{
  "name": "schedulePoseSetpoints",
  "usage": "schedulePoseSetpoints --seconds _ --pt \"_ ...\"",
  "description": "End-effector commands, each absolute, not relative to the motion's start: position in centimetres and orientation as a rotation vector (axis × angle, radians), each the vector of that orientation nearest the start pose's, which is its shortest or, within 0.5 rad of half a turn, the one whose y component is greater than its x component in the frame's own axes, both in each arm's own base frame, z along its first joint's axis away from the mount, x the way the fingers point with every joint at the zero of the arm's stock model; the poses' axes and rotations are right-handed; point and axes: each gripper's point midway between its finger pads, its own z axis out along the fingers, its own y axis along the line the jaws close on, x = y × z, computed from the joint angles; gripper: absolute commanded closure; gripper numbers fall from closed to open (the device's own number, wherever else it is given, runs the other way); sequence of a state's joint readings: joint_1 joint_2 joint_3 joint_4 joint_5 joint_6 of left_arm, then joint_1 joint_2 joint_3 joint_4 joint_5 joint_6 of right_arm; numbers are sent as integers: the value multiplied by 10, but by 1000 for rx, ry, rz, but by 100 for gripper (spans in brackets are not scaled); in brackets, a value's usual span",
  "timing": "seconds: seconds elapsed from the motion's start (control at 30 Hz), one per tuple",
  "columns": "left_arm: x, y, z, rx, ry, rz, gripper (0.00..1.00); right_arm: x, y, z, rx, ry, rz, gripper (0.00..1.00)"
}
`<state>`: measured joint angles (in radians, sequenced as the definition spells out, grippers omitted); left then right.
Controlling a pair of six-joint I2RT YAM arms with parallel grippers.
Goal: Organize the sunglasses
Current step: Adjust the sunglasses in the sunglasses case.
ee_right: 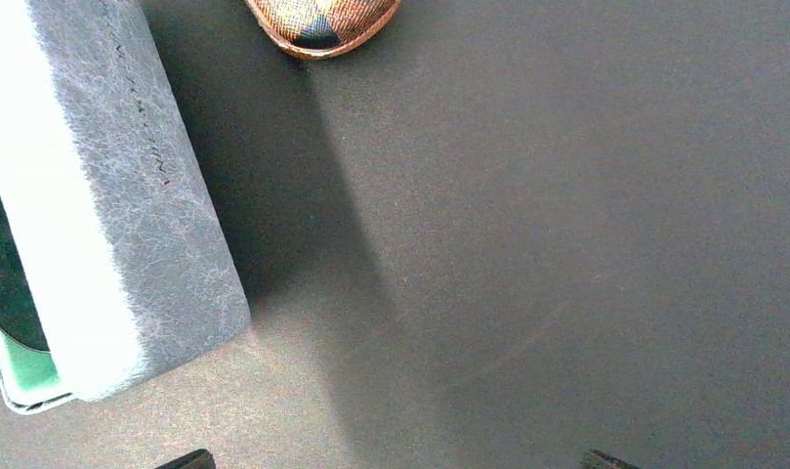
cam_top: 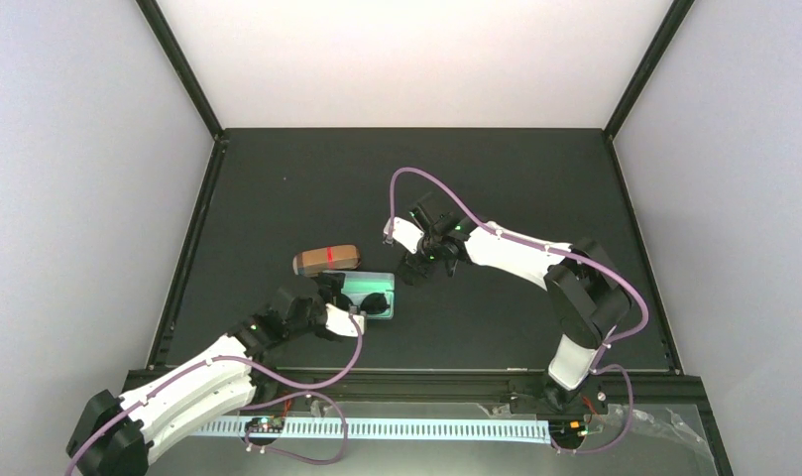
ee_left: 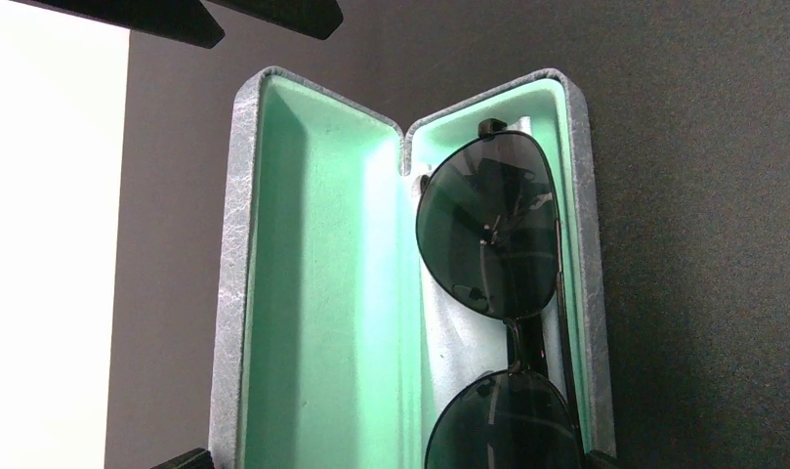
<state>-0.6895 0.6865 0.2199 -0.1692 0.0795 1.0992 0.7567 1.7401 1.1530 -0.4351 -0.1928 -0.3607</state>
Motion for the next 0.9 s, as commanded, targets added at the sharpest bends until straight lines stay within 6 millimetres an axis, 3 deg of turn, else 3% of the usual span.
schedulePoseSetpoints --seconds 0.0,0.23,0.53,0.87 --pt "195 -175 85 1733 1315 183 1 292 318 80 -1453 2178 381 0" --pt "194 -173 79 1746 1328 186 1 291 318 80 -1455 2179 385 0" --pt "176 -176 94 1724 1346 62 1 284 319 91 -1438 2145 452 0" --pt "190 -165 96 1611 1447 121 1 261 319 111 -1496 2055 576 0"
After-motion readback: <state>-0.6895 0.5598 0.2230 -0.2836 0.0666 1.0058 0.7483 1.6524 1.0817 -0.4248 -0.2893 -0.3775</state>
